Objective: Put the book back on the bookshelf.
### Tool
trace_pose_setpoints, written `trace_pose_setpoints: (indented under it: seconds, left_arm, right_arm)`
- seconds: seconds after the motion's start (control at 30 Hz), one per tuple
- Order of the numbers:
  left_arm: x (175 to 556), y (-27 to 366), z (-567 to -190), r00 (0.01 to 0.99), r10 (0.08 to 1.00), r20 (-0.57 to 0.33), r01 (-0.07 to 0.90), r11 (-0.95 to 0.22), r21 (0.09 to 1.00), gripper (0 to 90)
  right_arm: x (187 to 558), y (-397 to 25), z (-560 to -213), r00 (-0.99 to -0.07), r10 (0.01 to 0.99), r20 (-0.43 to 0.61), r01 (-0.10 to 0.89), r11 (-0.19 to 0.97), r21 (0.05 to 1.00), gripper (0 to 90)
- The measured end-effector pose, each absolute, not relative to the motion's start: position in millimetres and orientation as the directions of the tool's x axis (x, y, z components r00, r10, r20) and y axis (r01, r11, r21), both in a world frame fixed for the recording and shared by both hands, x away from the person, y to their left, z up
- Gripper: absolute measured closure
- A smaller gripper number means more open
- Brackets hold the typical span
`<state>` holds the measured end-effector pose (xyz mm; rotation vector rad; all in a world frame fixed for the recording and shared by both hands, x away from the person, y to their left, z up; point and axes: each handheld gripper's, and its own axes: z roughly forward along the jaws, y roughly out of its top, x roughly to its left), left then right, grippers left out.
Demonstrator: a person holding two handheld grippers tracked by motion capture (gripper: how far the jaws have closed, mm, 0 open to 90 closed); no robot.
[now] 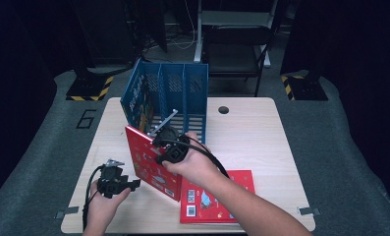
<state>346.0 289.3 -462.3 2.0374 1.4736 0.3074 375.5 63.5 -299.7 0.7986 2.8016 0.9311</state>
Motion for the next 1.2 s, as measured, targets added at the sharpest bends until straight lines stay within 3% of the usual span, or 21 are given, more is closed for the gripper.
trace_pose_setpoints:
  seconds: [0.47, 1.03, 1.2]
  left_arm:
    - [364.3, 284.5, -462.5, 0.354, 0.924, -0.147, 0.763, -0.195, 0.616, 35.1]
    - [372.8, 280.4, -461.6, 0.366, 0.92, -0.143, 0.756, -0.204, 0.622, 34.2]
    - [372.5, 284.7, -461.5, 0.399, 0.91, -0.109, 0.75, -0.256, 0.609, 34.2]
  right_arm:
    - [376.0, 31.1, -283.1, -0.836, 0.543, 0.081, 0.48, 0.651, 0.588, 79.6]
    - [396.2, -4.8, -256.9, -0.752, 0.654, 0.08, 0.562, 0.574, 0.595, 79.6]
    - [405.0, -7.2, -249.7, -0.729, 0.674, 0.121, 0.597, 0.539, 0.594, 79.6]
